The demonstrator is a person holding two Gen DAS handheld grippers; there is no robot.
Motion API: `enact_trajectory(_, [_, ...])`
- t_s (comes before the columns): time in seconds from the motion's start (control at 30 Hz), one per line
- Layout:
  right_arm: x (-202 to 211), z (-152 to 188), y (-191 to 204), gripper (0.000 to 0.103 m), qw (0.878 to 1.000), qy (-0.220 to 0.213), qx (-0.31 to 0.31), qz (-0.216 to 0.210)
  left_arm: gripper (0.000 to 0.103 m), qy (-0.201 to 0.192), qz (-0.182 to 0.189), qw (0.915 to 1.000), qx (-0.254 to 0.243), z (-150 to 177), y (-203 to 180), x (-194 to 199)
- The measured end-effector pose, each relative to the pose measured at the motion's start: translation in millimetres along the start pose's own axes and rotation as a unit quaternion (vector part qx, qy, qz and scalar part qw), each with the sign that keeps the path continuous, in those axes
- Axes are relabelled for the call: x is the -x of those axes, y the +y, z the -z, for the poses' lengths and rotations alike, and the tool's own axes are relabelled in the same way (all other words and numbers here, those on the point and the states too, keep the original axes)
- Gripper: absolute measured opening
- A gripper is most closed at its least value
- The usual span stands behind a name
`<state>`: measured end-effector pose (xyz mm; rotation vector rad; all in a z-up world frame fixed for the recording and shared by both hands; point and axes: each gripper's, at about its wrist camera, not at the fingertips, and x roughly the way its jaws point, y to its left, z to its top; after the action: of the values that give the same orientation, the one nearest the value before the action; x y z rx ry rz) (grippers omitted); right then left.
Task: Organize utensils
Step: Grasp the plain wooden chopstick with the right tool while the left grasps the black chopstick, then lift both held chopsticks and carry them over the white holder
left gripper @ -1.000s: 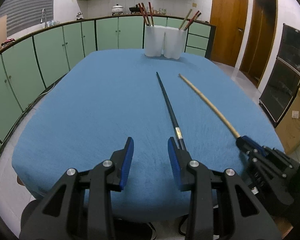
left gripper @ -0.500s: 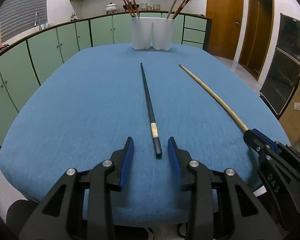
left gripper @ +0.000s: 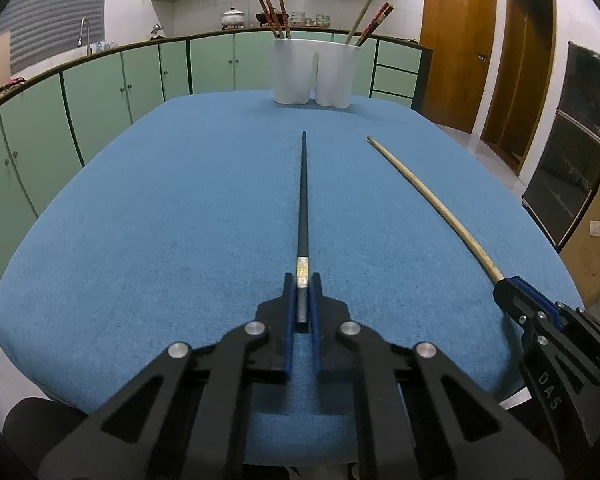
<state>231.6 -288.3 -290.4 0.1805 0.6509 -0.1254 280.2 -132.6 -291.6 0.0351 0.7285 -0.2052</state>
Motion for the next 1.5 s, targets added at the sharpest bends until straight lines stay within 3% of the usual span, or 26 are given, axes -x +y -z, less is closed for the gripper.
enact_trajectory(0.63, [46.9,-52.4,-1.1,0.009,0.999,-0.033,0.008,-0.032,0.006,-0.022,0.010,0.9997,-0.006,-52.3,13.9,51.1])
enact_trajectory(0.87, [12.9,-15.9,-14.5,0.014,0.999,0.031,-0.002,-0.038,0.006,-0.022,0.014,0.9997,-0.006,-49.4,16.3,50.4])
enact_trajectory(0.93, [8.0,-12.3,-14.2,0.018,0.999,0.033,0.004,-0.038,0.006,-0.020,0.013,0.9997,-0.005,-47.9,16.4,50.2])
enact_trajectory(1.2, [-3.9,-5.7,-7.0,0.019,0.998,0.033,0.041,-0.035,0.006,-0.017,0.014,0.9997,-0.003,-50.8,17.2,46.6])
enact_trajectory(1.5, [-3.4,-11.3,-3.5,0.007,0.997,0.035,0.043,-0.048,0.006,-0.019,0.013,0.9997,-0.004,-51.0,19.6,50.3])
